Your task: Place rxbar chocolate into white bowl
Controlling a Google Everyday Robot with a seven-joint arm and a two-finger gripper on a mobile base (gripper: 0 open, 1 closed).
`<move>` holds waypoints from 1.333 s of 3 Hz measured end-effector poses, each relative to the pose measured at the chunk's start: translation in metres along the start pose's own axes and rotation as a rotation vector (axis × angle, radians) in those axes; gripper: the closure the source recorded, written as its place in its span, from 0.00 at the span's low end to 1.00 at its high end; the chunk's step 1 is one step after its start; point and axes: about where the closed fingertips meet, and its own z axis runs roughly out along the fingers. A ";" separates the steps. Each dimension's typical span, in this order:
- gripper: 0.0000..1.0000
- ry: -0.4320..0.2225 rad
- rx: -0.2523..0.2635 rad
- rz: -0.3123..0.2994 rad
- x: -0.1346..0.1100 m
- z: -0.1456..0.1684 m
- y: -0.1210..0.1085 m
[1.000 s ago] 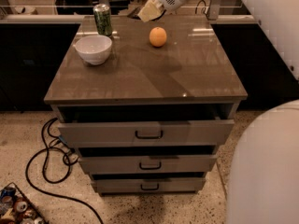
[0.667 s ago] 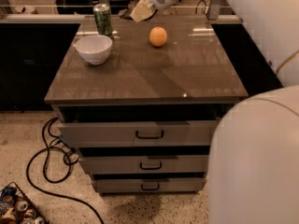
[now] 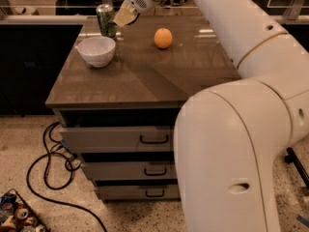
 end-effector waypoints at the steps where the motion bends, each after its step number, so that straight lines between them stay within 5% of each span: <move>1: 1.00 -0.028 -0.055 -0.012 -0.010 0.029 0.012; 3: 0.99 -0.075 -0.157 -0.003 -0.020 0.069 0.046; 4: 0.77 -0.074 -0.159 -0.003 -0.020 0.072 0.047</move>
Offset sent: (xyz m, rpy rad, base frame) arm -0.0064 0.0777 -0.0420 0.1012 0.0772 0.1573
